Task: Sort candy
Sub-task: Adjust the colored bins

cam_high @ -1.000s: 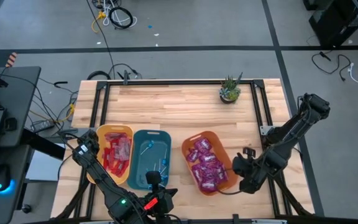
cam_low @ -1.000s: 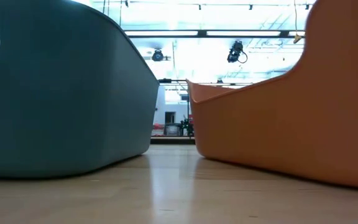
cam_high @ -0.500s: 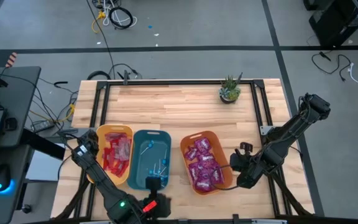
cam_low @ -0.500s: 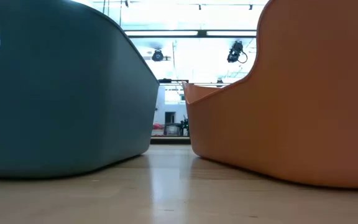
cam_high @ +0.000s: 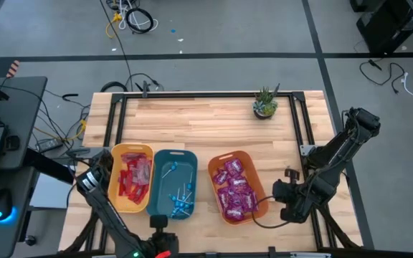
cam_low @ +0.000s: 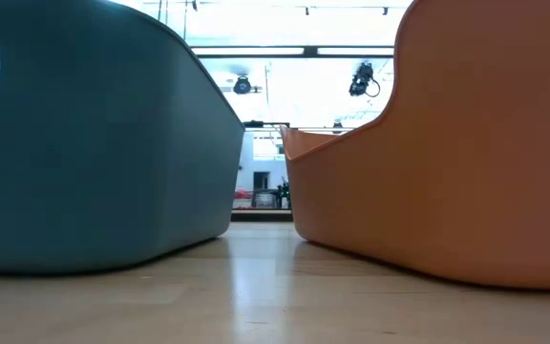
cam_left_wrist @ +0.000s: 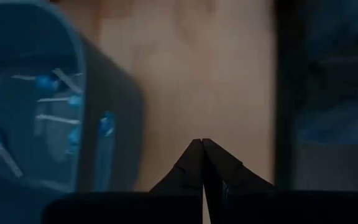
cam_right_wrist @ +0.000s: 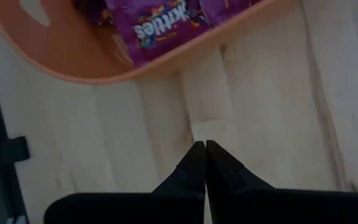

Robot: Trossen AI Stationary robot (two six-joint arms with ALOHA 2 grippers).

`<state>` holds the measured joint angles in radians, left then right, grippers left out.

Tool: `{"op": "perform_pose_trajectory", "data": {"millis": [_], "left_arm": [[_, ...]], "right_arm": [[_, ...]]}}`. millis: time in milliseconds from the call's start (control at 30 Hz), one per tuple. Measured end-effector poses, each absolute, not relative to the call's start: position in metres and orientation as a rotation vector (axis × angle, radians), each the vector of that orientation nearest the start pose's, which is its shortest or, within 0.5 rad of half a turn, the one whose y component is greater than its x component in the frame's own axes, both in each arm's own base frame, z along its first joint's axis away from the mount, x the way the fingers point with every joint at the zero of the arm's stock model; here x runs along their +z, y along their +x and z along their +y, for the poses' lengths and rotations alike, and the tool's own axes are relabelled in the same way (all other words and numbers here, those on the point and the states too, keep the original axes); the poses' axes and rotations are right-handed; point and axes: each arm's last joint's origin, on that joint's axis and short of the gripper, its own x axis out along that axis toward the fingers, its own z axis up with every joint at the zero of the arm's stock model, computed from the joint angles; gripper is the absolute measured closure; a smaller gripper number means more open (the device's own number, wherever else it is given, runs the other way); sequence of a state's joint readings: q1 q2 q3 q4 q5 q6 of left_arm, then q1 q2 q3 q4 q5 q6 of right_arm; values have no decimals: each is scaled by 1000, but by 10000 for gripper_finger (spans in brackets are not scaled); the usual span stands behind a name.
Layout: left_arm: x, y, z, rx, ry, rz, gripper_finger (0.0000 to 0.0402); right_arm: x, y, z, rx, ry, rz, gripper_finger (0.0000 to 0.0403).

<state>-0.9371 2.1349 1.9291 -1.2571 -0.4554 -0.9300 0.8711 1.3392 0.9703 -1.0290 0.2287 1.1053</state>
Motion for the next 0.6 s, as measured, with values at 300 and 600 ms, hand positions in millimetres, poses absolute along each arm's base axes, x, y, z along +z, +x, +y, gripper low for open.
{"op": "perform_pose_trajectory", "data": {"millis": [300,600], "left_arm": [[211,264,-318,261,203,1123,401],[207,272,-309,299,236,1098,401]], "right_arm": [[234,153,170,-166,213,1250,403],[234,153,170,-175,202,1231,403]]}}
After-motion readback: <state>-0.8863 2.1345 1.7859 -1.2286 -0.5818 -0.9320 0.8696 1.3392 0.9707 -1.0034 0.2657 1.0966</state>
